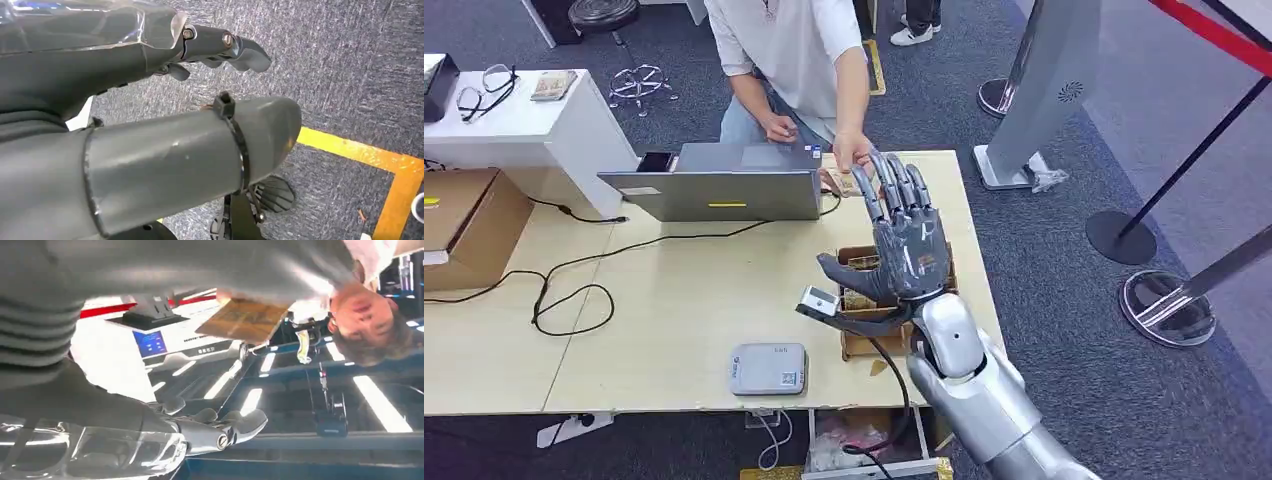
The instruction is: Pass the card to the sensor for recognition and then transmit it.
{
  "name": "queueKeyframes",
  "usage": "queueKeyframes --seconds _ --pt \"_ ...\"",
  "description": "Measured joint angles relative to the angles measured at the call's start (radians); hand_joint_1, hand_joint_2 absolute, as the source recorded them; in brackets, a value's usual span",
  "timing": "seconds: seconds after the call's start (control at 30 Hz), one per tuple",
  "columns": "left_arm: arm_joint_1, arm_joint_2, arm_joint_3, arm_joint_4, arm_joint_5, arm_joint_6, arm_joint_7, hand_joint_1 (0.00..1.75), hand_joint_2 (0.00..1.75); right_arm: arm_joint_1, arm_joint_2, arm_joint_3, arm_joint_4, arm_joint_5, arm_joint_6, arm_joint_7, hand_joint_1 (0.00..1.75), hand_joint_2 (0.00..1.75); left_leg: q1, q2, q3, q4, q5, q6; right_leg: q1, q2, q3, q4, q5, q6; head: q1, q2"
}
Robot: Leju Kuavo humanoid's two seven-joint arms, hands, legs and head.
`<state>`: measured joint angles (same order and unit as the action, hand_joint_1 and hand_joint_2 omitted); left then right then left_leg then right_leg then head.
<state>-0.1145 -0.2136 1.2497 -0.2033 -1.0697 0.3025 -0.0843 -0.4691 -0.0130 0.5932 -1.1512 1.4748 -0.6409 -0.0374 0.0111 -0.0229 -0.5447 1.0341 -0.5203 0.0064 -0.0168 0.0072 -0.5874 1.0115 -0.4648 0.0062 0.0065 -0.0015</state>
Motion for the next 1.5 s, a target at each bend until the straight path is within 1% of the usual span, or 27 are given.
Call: queueKeyframes --seconds 0.1,0.27,0.43,0.6,0.63,0.67,1.17,1.5 --pt "-0.001 0.000 0.000 0.000 -0.001 0.000 -0.002 0.00 0.00 -0.053 0.001 0.000 0.081 -0.005 0.003 0.009 0.00 1.75 0.000 0.000 -0.001 0.000 0.000 0.000 0.000 0.000 0.000 0.000 0.000 0.000 0.000 0.000" --pt "-0.006 -0.003 -0.002 0.000 -0.008 0.011 -0.023 0.00 0.00 -0.147 0.023 -0.001 0.230 -0.019 -0.004 0.034 0.00 1.75 0.000 0.000 0.000 0.000 0.000 0.000 0.000 0.000 0.000 0.000 0.000 0.000 0.000 0.000" --pt "-0.006 -0.010 -0.002 0.000 -0.009 0.024 -0.033 0.00 0.00 -0.171 0.034 -0.003 0.304 -0.030 -0.010 0.034 0.00 1.75 0.000 0.000 -0.001 0.000 0.000 0.000 0.000 0.000 0.000 0.000 0.000 0.000 0.000 0.000" --pt "-0.007 -0.011 -0.002 0.000 -0.009 0.024 -0.033 0.00 0.00 -0.181 0.043 -0.004 0.341 -0.034 -0.016 0.033 0.00 1.75 0.000 0.000 -0.001 0.000 0.000 0.000 0.000 0.000 0.000 0.000 0.000 0.000 0.000 0.000" --pt "-0.007 -0.011 -0.002 0.000 -0.009 0.024 -0.034 0.00 0.00 -0.183 0.043 -0.004 0.345 -0.034 -0.016 0.033 0.99 1.75 0.000 0.000 -0.001 0.000 0.000 0.000 0.000 0.000 0.000 0.000 0.000 0.000 0.000 0.000" --pt "-0.007 -0.012 -0.002 0.000 -0.009 0.024 -0.033 0.00 0.00 -0.184 0.044 -0.004 0.350 -0.034 -0.018 0.032 1.75 1.75 0.000 0.000 -0.001 0.000 0.000 0.000 0.000 0.000 0.000 0.000 0.000 0.000 0.000 0.000" --pt "-0.010 -0.012 -0.003 0.000 -0.006 0.024 -0.033 0.00 0.00 -0.202 0.061 -0.024 0.406 -0.075 -0.031 -0.025 1.75 1.75 0.000 0.000 -0.001 0.000 0.000 0.000 0.000 0.000 0.000 0.000 0.000 0.000 0.000 0.000" --pt "-0.010 -0.012 -0.003 0.000 -0.002 0.026 -0.033 0.00 0.00 -0.210 0.071 -0.026 0.434 -0.084 -0.039 -0.039 1.75 1.75 0.000 0.000 -0.001 0.000 0.000 0.000 0.000 0.000 0.000 0.000 0.000 0.000 0.000 0.000"
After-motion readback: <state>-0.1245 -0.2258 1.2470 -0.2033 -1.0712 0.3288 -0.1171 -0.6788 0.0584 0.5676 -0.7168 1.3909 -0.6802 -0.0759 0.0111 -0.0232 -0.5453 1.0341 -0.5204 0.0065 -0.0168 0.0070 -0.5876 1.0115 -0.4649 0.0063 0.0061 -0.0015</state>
